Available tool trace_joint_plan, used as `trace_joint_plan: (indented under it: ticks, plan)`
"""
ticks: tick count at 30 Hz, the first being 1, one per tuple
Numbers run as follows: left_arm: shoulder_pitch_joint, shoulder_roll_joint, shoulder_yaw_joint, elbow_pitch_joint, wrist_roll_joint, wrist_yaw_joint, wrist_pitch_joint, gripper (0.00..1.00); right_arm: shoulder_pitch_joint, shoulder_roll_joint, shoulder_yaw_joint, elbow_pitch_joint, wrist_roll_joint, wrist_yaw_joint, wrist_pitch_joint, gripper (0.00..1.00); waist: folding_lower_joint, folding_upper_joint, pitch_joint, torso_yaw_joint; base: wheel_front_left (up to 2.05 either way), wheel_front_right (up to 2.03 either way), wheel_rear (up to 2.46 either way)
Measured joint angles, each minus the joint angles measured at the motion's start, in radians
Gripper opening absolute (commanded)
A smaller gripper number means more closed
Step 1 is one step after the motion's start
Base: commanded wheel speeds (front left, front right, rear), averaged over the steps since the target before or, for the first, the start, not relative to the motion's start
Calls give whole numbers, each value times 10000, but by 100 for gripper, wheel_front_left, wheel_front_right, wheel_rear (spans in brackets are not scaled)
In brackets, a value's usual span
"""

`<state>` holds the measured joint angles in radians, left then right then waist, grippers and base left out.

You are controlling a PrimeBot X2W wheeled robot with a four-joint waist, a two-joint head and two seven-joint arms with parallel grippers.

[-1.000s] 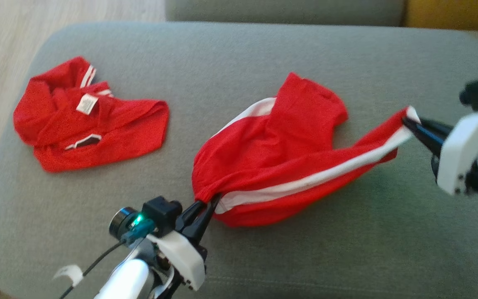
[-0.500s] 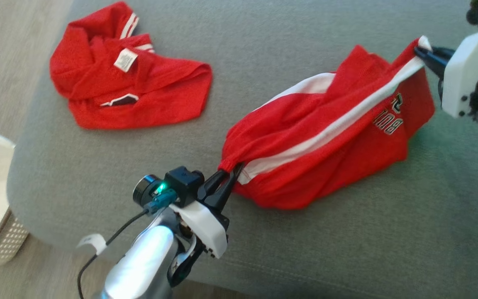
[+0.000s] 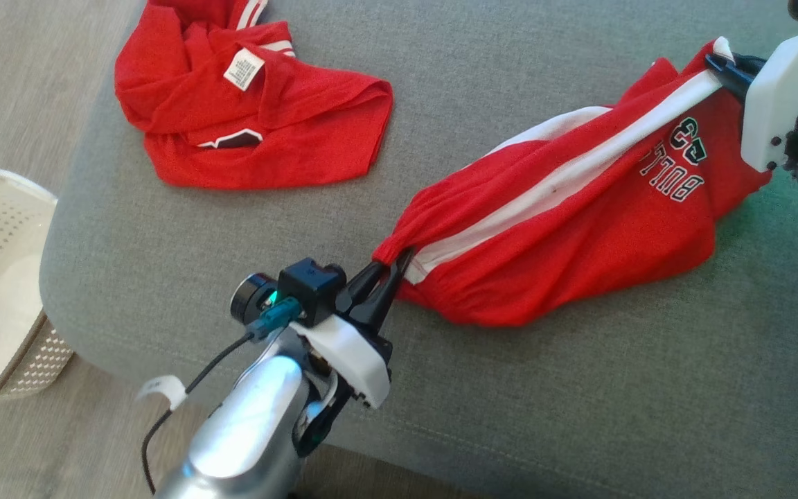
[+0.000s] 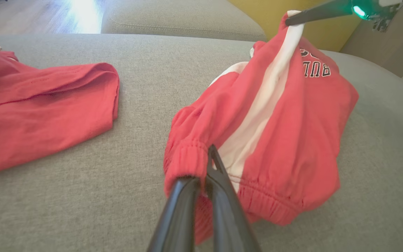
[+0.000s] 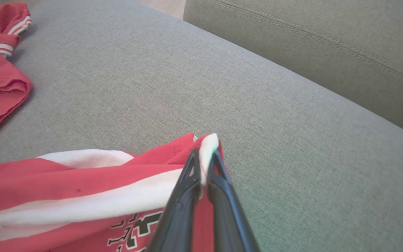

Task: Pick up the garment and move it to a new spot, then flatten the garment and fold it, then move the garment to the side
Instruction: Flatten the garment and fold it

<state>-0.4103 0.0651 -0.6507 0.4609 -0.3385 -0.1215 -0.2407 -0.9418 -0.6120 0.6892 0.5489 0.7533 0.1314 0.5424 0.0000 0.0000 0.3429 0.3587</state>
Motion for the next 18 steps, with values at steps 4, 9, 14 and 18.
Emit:
trace_joint_plan:
  ticks: [4,9,14,18]
  plan:
    - [-210,-81,-8,140,-61,25,-35,0,-186,-2,322,336,148,0,-353,0,0,0,115,48,0,0,0]
    - [-354,-142,-86,497,-98,104,-86,0,-389,12,828,706,485,0,-911,0,0,0,210,48,0,0,0]
    - [-534,-207,-46,771,-309,320,-88,97,-608,44,1154,1016,828,0,-1480,100,0,0,270,11,0,0,0]
    - [-534,-242,46,874,-410,583,-88,100,-639,58,1461,1302,1110,0,-1918,100,0,0,91,-29,0,0,0]
